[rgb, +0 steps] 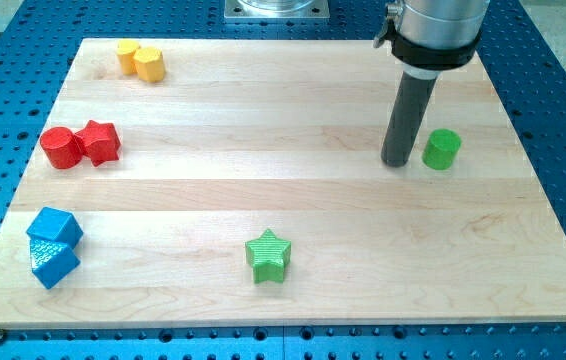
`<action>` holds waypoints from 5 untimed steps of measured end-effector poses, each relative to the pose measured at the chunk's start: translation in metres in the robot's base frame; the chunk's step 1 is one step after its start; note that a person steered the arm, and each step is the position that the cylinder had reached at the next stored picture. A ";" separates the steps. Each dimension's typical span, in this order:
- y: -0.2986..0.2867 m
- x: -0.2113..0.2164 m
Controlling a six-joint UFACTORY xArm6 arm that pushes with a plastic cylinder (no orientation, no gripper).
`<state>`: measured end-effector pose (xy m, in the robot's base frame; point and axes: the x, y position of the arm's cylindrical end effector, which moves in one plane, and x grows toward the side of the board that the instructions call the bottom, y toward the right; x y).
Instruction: Move the green star close to the green circle
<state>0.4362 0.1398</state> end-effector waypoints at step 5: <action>-0.196 -0.010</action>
<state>0.4260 -0.0561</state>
